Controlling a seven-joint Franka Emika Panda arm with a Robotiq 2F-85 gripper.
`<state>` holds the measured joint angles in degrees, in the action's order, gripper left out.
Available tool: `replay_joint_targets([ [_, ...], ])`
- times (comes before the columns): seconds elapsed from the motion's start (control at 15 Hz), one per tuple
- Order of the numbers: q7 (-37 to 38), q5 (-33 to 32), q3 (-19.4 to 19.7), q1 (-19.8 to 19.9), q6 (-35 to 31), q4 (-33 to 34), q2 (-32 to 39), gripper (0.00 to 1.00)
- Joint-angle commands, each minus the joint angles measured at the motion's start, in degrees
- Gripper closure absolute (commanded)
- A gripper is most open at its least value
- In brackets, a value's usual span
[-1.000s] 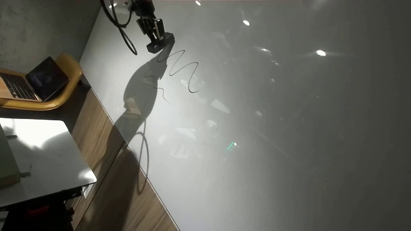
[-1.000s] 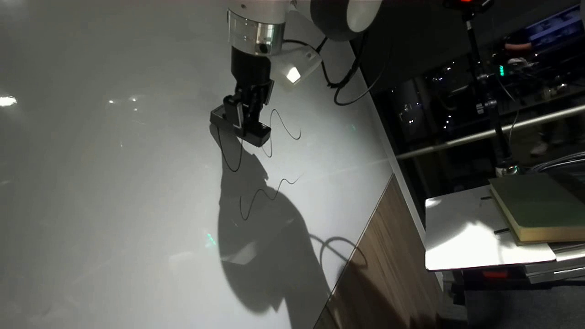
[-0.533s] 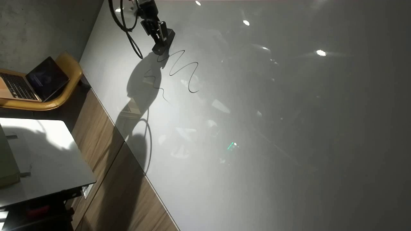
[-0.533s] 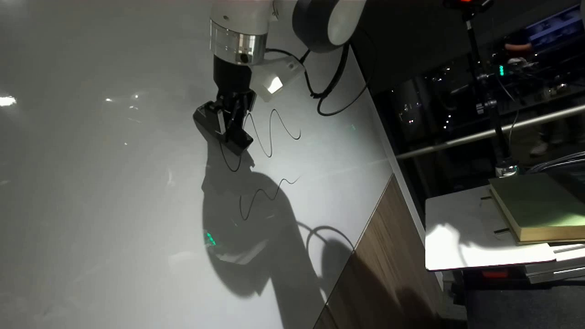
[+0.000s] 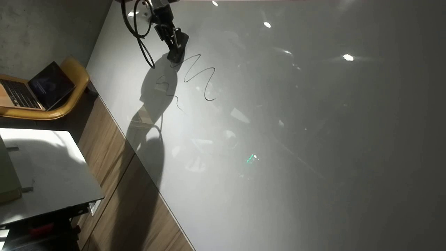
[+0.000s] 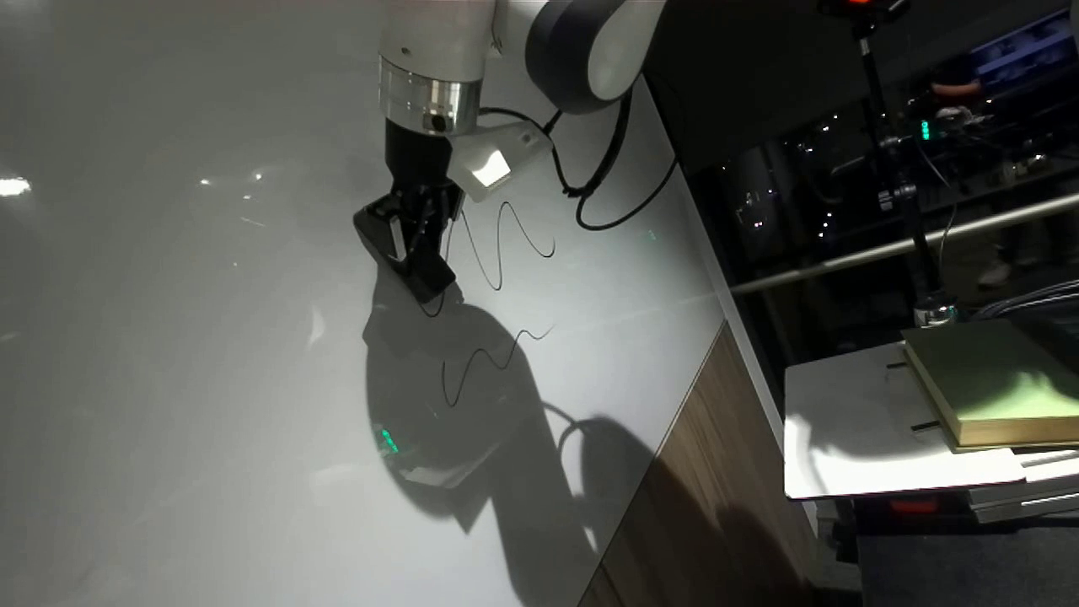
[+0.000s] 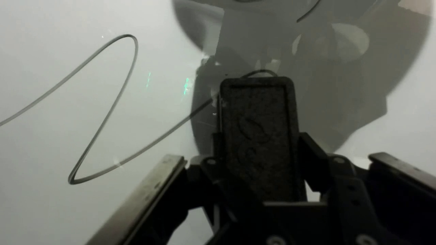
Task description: Use the eraser to wipe the table.
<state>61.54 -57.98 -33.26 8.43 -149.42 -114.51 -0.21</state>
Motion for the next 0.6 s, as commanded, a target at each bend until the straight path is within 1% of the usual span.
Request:
replay_joint_targets([
  [0.0,1.58,-1.96,-0.79,-0.9,-0.03,4.54,5.79,0.71],
  [0.27,1.8,-1.98,-0.92,-2.48,0.5,6.2,8.29,0.71],
  [0.53,-0.01,-1.96,0.6,-1.59,0.26,5.49,7.71,0.71],
])
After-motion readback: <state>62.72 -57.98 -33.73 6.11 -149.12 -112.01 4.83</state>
